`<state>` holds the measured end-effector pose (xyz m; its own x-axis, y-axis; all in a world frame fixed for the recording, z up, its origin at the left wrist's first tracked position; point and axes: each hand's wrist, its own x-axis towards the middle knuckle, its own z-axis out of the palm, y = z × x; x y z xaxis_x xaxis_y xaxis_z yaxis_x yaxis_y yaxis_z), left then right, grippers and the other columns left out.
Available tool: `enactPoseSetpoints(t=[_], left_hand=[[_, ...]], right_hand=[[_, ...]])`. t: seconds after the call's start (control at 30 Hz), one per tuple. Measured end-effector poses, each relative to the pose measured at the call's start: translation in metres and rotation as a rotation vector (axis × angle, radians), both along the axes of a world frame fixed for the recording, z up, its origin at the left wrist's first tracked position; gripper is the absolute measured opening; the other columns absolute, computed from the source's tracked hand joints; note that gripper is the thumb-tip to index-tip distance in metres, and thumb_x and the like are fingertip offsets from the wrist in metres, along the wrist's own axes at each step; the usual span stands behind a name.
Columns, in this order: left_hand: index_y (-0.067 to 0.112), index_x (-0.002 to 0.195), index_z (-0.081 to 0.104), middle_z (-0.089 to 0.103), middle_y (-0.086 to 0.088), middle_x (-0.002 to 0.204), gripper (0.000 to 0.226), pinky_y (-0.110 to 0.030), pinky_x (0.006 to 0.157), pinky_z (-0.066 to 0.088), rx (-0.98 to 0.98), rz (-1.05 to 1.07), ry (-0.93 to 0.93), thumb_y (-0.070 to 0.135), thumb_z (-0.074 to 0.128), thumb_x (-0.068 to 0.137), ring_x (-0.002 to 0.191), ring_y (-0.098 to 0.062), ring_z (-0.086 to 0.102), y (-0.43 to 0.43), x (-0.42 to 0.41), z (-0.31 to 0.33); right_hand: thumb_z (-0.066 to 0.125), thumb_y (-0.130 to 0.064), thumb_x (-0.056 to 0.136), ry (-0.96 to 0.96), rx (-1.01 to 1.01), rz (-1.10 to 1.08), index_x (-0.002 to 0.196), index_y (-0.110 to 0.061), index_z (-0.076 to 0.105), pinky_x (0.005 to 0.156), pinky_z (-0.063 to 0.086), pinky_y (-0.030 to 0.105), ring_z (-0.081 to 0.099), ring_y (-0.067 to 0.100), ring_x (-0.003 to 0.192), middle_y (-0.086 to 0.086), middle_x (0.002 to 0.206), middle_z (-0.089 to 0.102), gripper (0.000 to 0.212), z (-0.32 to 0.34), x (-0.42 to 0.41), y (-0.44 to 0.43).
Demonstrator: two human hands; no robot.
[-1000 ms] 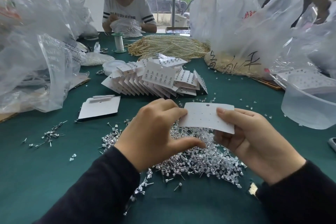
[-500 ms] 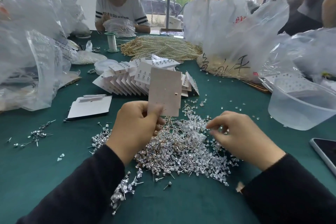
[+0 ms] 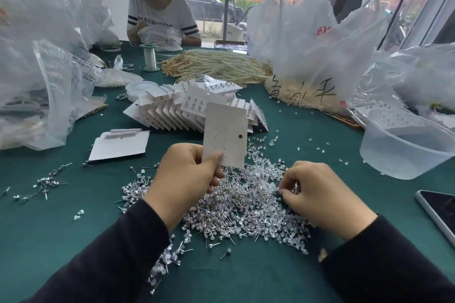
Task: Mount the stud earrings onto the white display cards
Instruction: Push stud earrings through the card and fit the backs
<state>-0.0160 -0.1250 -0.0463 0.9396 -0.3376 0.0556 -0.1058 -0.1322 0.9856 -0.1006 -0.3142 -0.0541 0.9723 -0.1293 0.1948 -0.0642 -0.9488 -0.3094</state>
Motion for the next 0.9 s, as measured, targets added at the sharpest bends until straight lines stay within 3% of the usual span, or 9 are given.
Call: enactPoseSetpoints(t=[0.1,0.23,0.3,0.53,0.7,0.9], left_hand=[[0.007,0.069,0.064,0.063,0.003,0.049,0.02,-0.017,0.04,0.042,-0.003,-0.01,0.015,0.016,0.059,0.087,0.041,-0.004,0.051,0.0,-0.002,0.0],[0.009,0.067,0.063,0.062,0.004,0.048,0.022,-0.019,0.042,0.044,0.037,-0.012,-0.002,0.018,0.059,0.087,0.042,-0.006,0.052,-0.004,-0.007,0.0],[0.008,0.066,0.064,0.063,0.002,0.049,0.023,-0.022,0.045,0.046,0.062,-0.014,-0.032,0.018,0.06,0.086,0.043,-0.008,0.053,-0.007,-0.01,0.0],[0.008,0.062,0.064,0.063,-0.001,0.052,0.026,-0.03,0.051,0.046,0.102,-0.027,-0.121,0.018,0.059,0.085,0.045,-0.012,0.053,-0.011,-0.02,-0.002],[0.007,0.061,0.062,0.066,-0.007,0.056,0.026,-0.026,0.048,0.044,0.174,0.008,-0.205,0.018,0.059,0.084,0.046,-0.013,0.053,-0.012,-0.021,-0.004],[0.005,0.062,0.062,0.065,-0.014,0.06,0.026,-0.042,0.056,0.052,0.165,0.046,-0.26,0.019,0.06,0.084,0.056,-0.031,0.06,-0.014,-0.023,-0.005]], right_hand=[[0.059,-0.011,0.081,-0.071,0.01,0.005,0.071,-0.013,0.065,0.061,0.038,0.012,0.051,0.006,0.069,-0.006,0.077,0.057,0.012,0.002,0.0,0.003],[0.065,0.0,0.08,-0.48,0.145,0.108,0.078,-0.007,0.065,0.067,0.046,0.018,0.055,0.005,0.07,-0.001,0.079,0.06,0.007,0.012,-0.002,0.021],[0.063,0.0,0.081,-0.593,0.155,0.192,0.08,-0.003,0.064,0.068,0.048,0.017,0.054,0.007,0.071,0.003,0.082,0.06,0.003,0.01,-0.002,0.037],[0.061,0.002,0.08,-0.607,0.162,0.195,0.078,0.0,0.062,0.061,0.046,0.023,0.053,0.015,0.065,0.007,0.081,0.057,0.004,0.001,0.004,0.056],[0.06,-0.001,0.079,-0.628,0.155,0.173,0.076,-0.002,0.062,0.06,0.044,0.021,0.052,0.014,0.063,0.006,0.079,0.058,0.004,-0.003,0.006,0.059],[0.06,-0.002,0.079,-0.651,0.187,0.127,0.074,-0.002,0.064,0.061,0.046,0.024,0.054,0.014,0.063,0.005,0.079,0.059,0.006,-0.008,0.008,0.062]])
